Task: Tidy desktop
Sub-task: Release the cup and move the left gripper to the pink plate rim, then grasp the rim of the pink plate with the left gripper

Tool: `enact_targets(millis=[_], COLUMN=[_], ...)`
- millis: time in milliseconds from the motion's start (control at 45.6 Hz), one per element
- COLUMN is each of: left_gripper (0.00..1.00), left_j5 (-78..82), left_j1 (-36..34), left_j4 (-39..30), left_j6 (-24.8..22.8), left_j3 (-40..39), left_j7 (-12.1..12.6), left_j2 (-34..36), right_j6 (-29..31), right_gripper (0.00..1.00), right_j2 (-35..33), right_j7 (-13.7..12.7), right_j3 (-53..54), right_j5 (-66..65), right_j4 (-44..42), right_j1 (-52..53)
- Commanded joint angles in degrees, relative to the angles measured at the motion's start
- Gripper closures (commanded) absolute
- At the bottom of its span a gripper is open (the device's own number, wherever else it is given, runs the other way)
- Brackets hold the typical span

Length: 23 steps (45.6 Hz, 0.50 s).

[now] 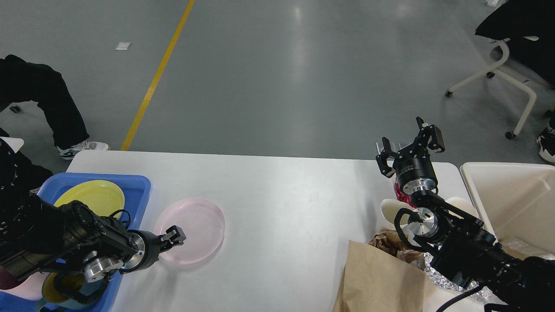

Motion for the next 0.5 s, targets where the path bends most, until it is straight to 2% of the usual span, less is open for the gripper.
enact_targets(millis=[0, 329, 482], left_gripper=[0.3, 0.3, 0.31], left_j5=[0.0, 0.0, -0.1], left_j1=[0.8, 2.1, 4.0], left_j4=[0.0, 0.3, 0.9], left_j6=[0.1, 0.8, 4.7], left_j3=[0.3, 1.6, 0.9], left_j7=[0.2, 0.3, 0.2], left_j2=[-0.3, -0.5, -0.7], right_j6=[0.0, 0.0, 0.0], right_gripper=[0.0, 0.0, 0.0], right_j2=[0.0, 0.0, 0.0], right_j7=[0.0, 0.0, 0.0], right_j3=[0.0, 0.0, 0.0], right_j5=[0.0, 0.0, 0.0], right_j4=[0.0, 0.0, 0.0], right_j1=[0.0, 0.0, 0.0])
